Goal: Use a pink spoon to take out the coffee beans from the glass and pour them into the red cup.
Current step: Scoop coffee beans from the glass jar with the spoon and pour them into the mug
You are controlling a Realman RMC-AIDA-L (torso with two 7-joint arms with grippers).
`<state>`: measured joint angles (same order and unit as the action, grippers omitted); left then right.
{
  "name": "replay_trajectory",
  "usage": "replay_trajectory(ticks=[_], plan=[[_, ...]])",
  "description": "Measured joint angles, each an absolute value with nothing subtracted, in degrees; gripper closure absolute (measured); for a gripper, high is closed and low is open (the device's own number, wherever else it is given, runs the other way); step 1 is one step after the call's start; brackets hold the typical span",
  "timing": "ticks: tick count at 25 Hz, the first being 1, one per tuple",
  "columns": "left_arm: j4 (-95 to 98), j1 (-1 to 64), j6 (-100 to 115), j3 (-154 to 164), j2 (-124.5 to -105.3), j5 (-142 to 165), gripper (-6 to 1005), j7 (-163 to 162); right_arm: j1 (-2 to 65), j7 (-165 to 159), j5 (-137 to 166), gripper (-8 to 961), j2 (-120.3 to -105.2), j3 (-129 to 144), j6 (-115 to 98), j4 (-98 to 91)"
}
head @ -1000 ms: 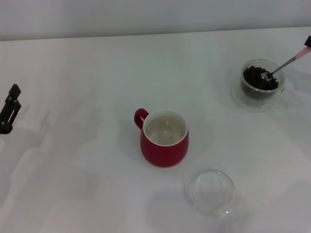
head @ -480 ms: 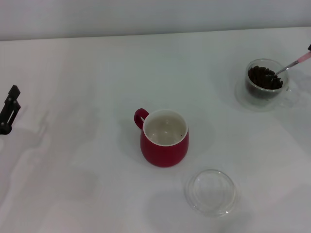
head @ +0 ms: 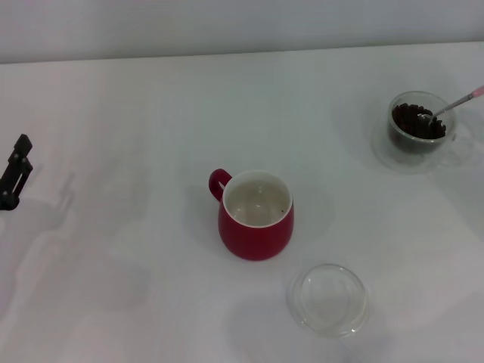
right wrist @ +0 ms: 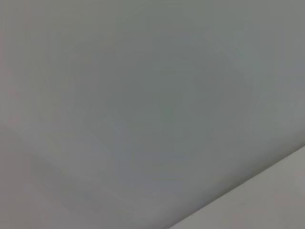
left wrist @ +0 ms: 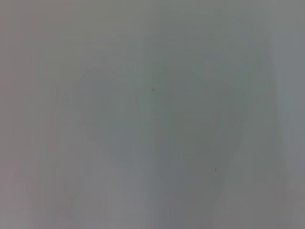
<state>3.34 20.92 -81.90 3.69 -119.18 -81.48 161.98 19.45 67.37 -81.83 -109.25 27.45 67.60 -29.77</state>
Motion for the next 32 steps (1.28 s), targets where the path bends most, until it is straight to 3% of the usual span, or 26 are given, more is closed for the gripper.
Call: replay_trajectory(ticks=[21, 32], plan=[[3.3, 21.2, -80.4, 3.7, -119.09, -81.5, 452, 162.0, 19.5, 60.3, -81.9, 771, -109.39, 26.3, 68.0, -29.7], [3.3, 21.3, -79.8, 3.7, -119.18, -81.5, 452, 162.0, 19.1, 57.5, -82.0, 769, -108.54, 26.0, 67.7, -29.6]])
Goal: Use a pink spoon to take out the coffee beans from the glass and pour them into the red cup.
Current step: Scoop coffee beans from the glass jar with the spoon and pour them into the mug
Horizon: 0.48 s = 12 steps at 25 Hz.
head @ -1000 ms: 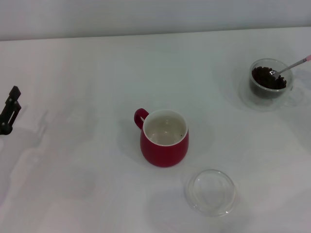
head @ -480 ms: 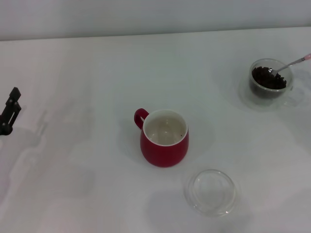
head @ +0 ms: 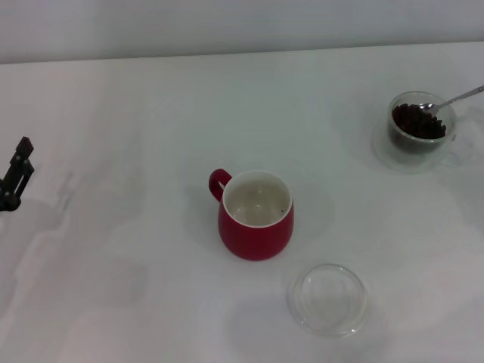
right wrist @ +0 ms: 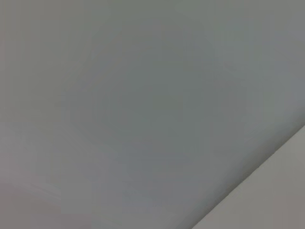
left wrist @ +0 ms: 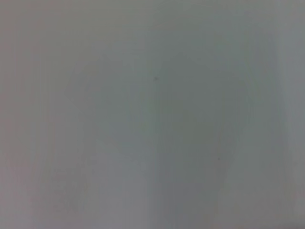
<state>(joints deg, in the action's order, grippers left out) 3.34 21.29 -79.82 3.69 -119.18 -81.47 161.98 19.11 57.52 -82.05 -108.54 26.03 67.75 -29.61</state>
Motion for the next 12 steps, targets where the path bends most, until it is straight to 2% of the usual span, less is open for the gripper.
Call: replay_trajectory(ticks=[8, 12], plan=[[3.3, 21.6, -79.7, 3.7, -119.18, -81.5, 453, 162.0, 19.5, 53.2, -81.7, 767, -107.02, 26.1, 67.7, -26.7], [3.0, 21.6, -79.6, 3.7, -119.23, -81.5, 453, 162.0, 19.5, 51.3, -81.6, 766, -106.78, 26.2, 67.5, -26.1]])
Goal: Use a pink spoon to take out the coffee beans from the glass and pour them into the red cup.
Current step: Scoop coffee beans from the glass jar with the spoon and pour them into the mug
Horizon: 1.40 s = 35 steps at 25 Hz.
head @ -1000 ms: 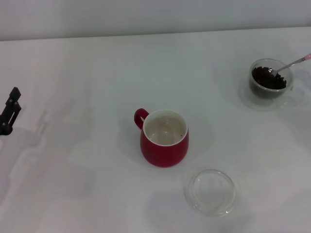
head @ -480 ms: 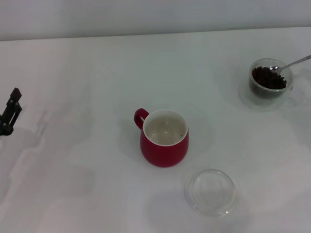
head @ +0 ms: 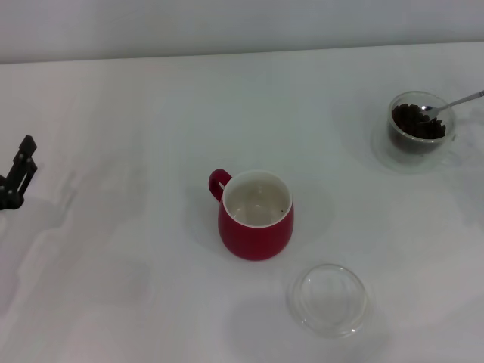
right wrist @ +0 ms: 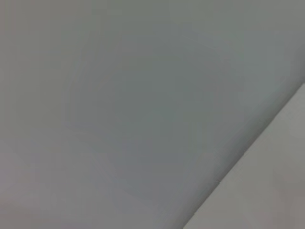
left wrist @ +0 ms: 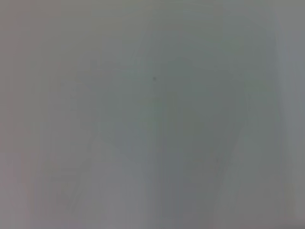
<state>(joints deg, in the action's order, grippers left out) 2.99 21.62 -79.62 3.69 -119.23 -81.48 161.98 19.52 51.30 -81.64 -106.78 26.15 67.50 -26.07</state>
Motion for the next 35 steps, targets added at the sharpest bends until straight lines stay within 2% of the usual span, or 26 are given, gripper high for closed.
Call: replay_trajectory(ticks=[10, 17, 35], plan=[[2.8, 21.2, -79.6, 3.7, -119.38, -81.5, 452, 162.0, 19.5, 48.2, -82.4, 764, -105.90, 26.0, 68.7, -23.8], [2.7, 21.0, -79.8, 3.7, -119.42, -81.5, 453, 162.0, 19.3, 47.0, -83.3, 763, -105.95, 25.2, 72.7, -23.8], [2.6, 20.0, -82.5, 4.1, -119.44, -81.1, 452, 162.0, 19.8, 48.3, -82.8, 759, -110.21, 26.2, 81.3, -25.8]])
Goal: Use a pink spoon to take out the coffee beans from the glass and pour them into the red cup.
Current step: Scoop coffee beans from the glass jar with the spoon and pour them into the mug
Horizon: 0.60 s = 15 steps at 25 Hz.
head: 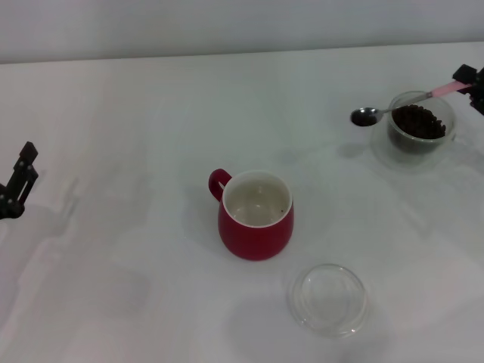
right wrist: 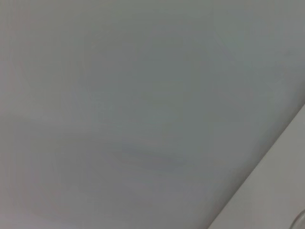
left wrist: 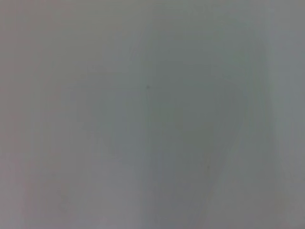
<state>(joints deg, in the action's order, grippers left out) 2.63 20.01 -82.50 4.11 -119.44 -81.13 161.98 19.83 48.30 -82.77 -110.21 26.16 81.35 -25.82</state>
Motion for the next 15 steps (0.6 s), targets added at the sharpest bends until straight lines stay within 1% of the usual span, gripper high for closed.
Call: replay_trajectory(ticks=[15], plan=[[2.6, 19.4, -83.5, 4.2, -119.36, -81.0, 452, 162.0, 20.7, 48.5, -82.6, 755, -113.51, 31.6, 84.0, -26.1]])
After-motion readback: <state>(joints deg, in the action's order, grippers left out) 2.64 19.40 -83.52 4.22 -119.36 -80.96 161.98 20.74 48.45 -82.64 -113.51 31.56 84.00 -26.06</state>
